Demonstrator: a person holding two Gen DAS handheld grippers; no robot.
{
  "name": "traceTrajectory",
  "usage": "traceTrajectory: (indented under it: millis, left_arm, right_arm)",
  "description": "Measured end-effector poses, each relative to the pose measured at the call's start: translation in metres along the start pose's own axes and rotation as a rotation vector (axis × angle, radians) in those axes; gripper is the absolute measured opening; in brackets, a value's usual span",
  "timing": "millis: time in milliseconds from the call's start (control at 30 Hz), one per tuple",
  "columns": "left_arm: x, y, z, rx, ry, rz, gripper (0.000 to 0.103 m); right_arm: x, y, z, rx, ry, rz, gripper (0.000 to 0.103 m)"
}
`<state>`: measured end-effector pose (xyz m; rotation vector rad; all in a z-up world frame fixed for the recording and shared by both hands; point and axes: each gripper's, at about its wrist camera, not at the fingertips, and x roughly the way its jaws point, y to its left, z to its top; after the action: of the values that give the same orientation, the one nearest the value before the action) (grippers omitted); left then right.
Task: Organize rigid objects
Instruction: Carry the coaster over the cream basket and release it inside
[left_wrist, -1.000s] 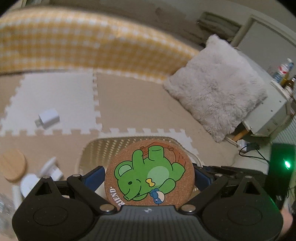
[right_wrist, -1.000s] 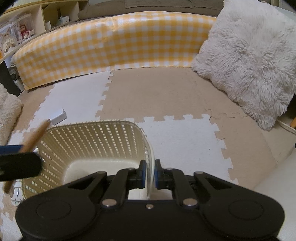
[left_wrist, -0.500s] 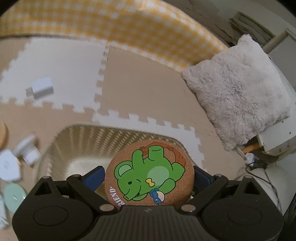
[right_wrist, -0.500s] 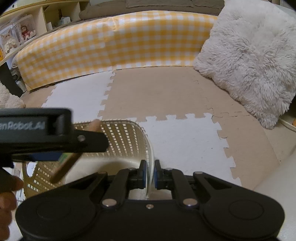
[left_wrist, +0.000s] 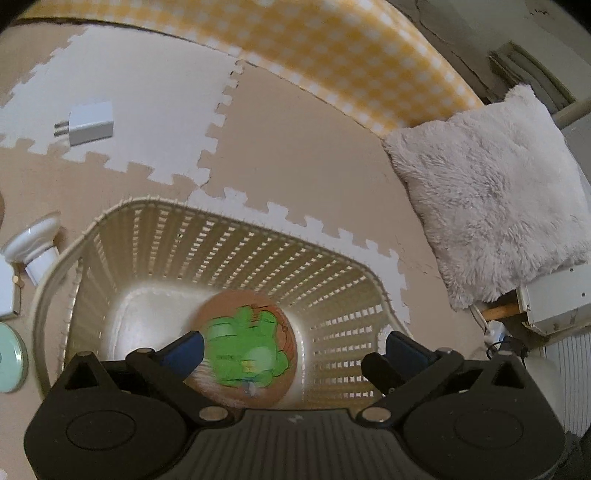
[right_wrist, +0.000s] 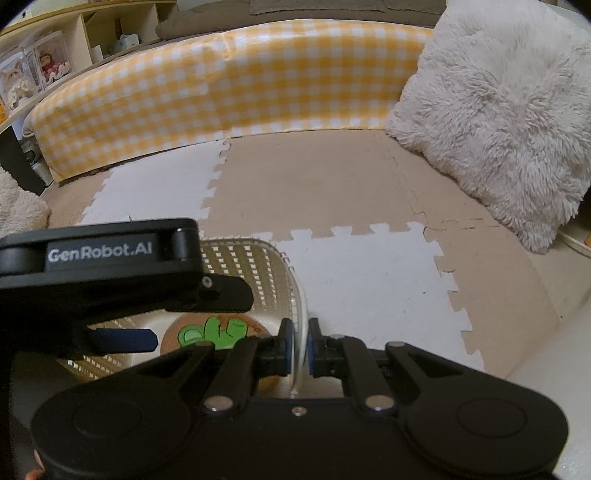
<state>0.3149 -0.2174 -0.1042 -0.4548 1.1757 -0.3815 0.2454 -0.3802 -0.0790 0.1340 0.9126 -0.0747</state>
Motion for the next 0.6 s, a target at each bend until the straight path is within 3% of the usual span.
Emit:
traceTrajectory:
  millis: [367, 600]
  left_arm:
    - [-0.026, -0.003, 0.001, 0.027, -0.019, -0.024, 0.103]
    - [-0.055, -0.005, -0.007, 0.121, -0.028, -0.020, 0.103]
  right_arm:
    - [-0.001, 0.000, 0.000, 0.006, 0.000, 0.004, 0.008]
    - [0.000, -0.001, 0.000, 0.008, 0.000, 0.006, 0.008]
